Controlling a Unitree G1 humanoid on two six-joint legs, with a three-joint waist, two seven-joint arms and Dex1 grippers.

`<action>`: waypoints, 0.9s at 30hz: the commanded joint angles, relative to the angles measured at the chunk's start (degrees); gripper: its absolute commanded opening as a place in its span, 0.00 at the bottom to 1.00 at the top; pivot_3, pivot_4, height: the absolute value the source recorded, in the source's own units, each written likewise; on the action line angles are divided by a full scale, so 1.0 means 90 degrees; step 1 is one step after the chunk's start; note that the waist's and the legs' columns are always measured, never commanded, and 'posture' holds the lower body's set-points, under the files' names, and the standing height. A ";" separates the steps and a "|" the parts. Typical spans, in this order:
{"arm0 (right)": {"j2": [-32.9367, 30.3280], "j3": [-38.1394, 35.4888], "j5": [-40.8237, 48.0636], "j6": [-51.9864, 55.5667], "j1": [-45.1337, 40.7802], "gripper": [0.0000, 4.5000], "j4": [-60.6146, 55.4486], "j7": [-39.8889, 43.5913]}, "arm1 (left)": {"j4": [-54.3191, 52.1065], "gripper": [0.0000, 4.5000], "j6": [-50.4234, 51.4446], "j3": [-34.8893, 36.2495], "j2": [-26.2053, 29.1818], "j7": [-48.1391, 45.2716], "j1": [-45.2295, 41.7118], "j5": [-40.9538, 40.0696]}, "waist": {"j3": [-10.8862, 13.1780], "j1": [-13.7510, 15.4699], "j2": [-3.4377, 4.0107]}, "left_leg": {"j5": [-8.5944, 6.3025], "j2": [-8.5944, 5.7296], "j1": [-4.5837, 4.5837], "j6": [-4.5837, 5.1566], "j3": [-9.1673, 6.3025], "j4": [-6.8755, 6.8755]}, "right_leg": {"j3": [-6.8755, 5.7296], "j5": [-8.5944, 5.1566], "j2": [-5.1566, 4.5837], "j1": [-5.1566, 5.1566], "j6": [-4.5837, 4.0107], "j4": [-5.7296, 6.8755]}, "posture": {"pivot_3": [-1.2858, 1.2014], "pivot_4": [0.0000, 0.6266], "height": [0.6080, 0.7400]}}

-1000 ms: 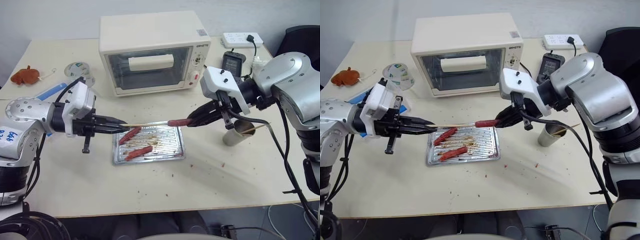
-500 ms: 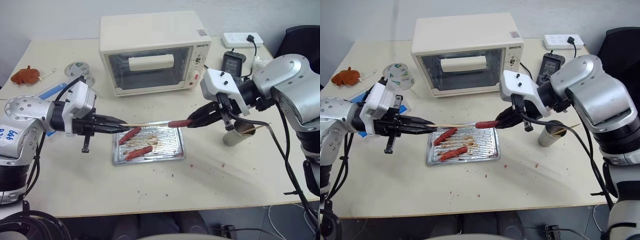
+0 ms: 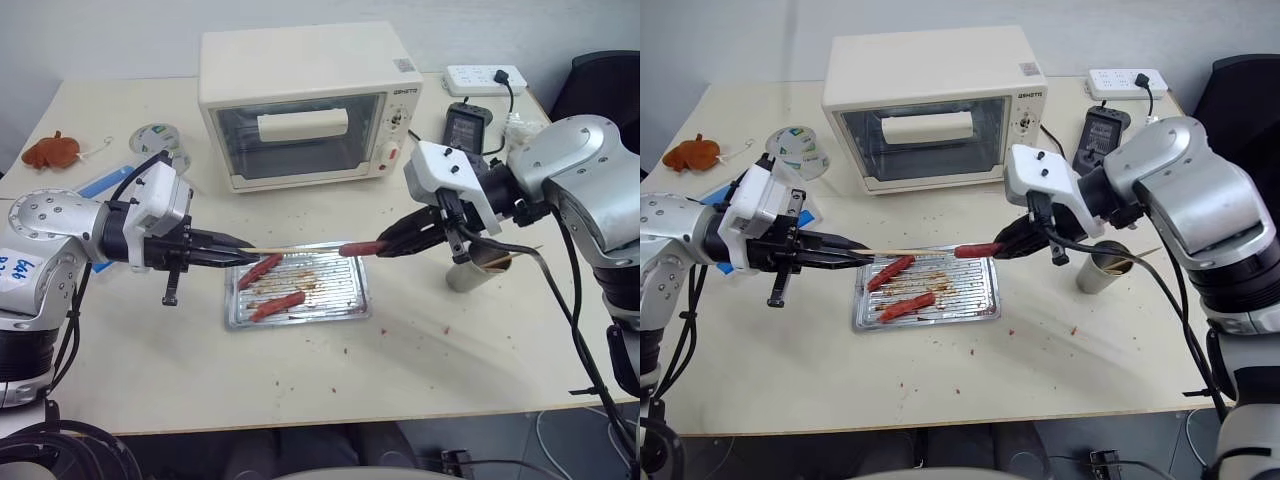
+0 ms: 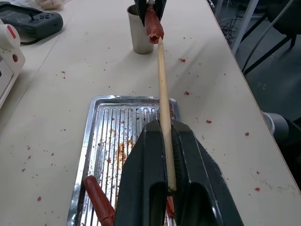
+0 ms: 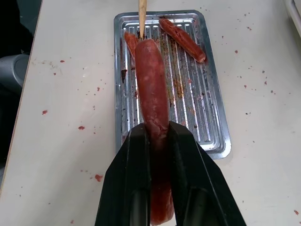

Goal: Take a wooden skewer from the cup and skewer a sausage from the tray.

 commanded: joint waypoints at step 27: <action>-0.0098 -0.0280 0.0070 0.0003 -0.0113 0.09 -0.0166 -0.0040 | 0.0200 0.00 -0.0300 0.0112 0.0093 -0.0107 -0.0223 0.0115 | 0.0000 0.0039 0.0000 | 0.0000 0.0000 0.0000 0.0000 0.0000 0.0000 | 0.0000 0.0000 0.0000 0.0000 0.0000 0.0000 | 0.52 0.24 1.00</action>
